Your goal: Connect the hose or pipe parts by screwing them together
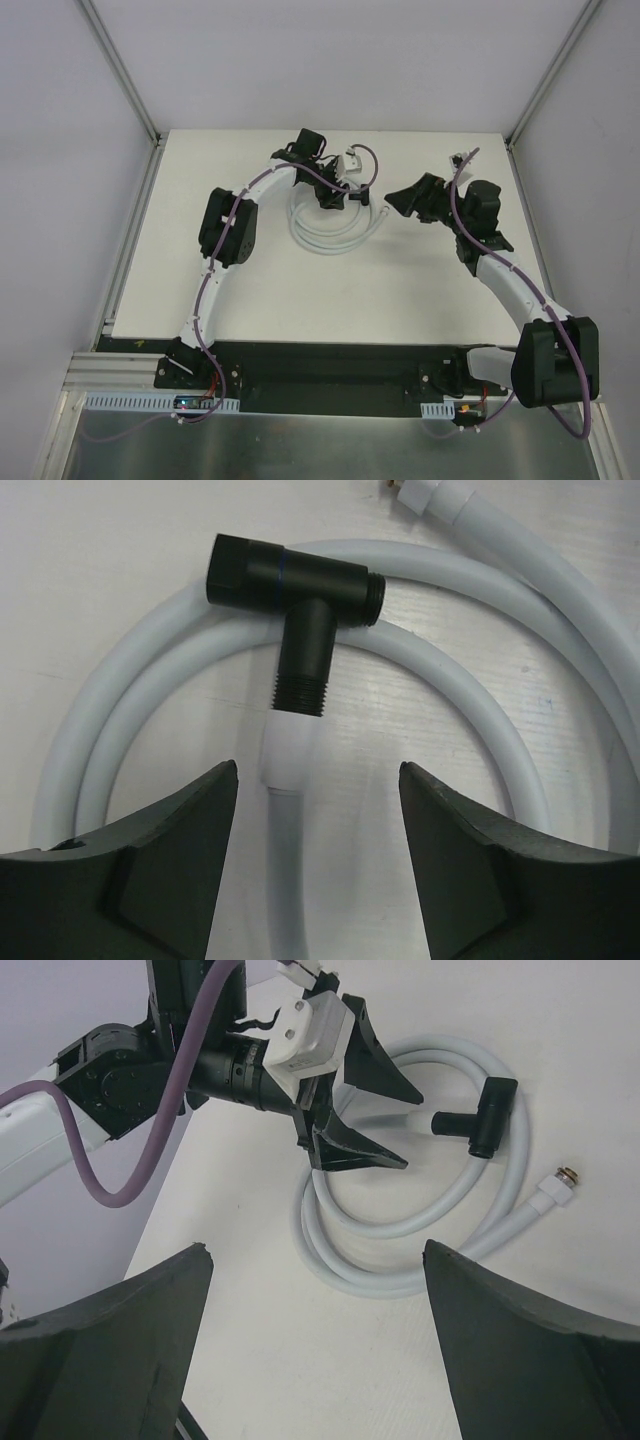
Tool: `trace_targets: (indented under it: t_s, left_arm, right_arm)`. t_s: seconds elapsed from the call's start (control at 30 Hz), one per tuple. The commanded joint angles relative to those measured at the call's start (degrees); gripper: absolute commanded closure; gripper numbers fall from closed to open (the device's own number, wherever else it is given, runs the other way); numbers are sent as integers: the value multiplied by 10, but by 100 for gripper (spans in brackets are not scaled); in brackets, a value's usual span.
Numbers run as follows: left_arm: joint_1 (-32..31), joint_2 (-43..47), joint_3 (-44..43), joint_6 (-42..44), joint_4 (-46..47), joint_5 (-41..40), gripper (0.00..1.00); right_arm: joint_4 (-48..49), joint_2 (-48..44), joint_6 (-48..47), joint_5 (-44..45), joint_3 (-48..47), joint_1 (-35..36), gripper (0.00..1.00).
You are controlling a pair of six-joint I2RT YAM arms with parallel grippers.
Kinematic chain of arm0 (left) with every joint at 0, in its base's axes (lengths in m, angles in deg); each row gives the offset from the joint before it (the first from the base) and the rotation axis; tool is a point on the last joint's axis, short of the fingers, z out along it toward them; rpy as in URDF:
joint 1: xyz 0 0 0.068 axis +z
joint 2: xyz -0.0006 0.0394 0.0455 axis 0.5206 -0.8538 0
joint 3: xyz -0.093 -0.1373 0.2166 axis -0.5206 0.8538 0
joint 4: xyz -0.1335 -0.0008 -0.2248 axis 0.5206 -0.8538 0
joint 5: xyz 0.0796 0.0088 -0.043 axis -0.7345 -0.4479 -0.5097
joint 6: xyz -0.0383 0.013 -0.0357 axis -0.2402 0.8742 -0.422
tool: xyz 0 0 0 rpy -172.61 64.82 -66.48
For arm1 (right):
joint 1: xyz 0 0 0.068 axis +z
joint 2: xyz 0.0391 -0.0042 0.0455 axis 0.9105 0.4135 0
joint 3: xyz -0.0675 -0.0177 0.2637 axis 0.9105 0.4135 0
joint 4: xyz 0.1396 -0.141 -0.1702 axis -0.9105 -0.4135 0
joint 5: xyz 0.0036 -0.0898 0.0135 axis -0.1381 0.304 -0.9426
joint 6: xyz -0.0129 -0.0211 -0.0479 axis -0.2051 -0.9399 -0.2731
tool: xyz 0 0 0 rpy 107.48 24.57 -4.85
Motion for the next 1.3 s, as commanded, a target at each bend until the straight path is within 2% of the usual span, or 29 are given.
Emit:
trace_targets:
  t_s: [0.0, 0.17, 0.33, 0.47, 0.63, 0.73, 1.0, 1.27]
  left_arm:
    - [-8, 29, 10, 16, -33, 15, 36]
    - [-7, 35, 15, 19, -65, 35, 36]
    - [-9, 48, 29, 13, -66, 69, 43]
    - [-17, 51, 30, 12, -66, 54, 46]
    - [-36, 31, 8, 19, -66, -2, 45]
    - [-43, 30, 9, 19, -66, 0, 51]
    - [-48, 14, -8, 3, -41, -64, 45]
    - [-49, 6, -15, 12, -21, -66, 41]
  right_arm:
    - [32, -19, 5, -18, -13, -9, 11]
    - [32, -25, 0, -20, -6, -12, 11]
    - [33, -17, -7, -9, 3, -15, 11]
    - [35, -8, -5, -11, 12, -15, 11]
    - [50, -8, 3, -6, 15, -15, 11]
    - [49, -5, 2, -8, 11, -15, 11]
    - [55, -8, 0, -6, 14, -15, 11]
    - [60, -16, 1, -13, 20, -23, 11]
